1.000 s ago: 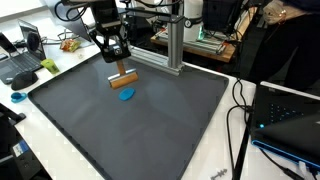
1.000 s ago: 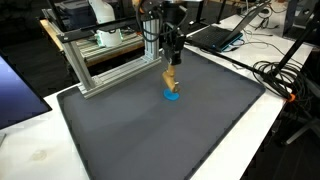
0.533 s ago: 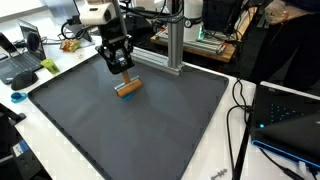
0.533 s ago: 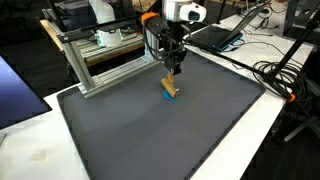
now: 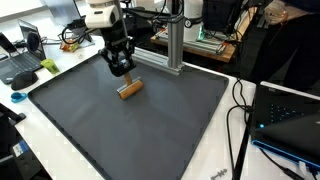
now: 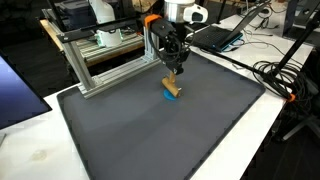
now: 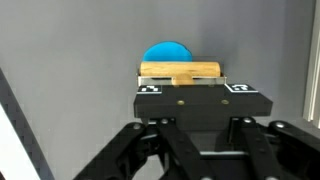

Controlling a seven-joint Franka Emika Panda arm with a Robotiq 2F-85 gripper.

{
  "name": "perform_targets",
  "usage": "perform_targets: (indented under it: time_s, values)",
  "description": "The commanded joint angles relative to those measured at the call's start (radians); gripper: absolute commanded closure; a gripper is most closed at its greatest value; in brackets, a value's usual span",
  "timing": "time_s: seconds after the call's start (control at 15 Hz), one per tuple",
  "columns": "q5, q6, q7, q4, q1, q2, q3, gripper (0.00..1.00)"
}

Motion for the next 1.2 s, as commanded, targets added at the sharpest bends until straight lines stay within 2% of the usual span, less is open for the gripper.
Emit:
perform_targets:
  time_s: [0.0, 0.4, 1.13]
  values:
    - [0.026, 0.009, -0.055, 0.006, -0.020, 0.036, 0.024, 0.78]
    - [-0.022, 0.001, -0.038, -0.003, -0.027, 0.029, -0.007, 0.78]
    - [-0.052, 0.004, -0.040, 0.000, -0.029, 0.042, -0.016, 0.78]
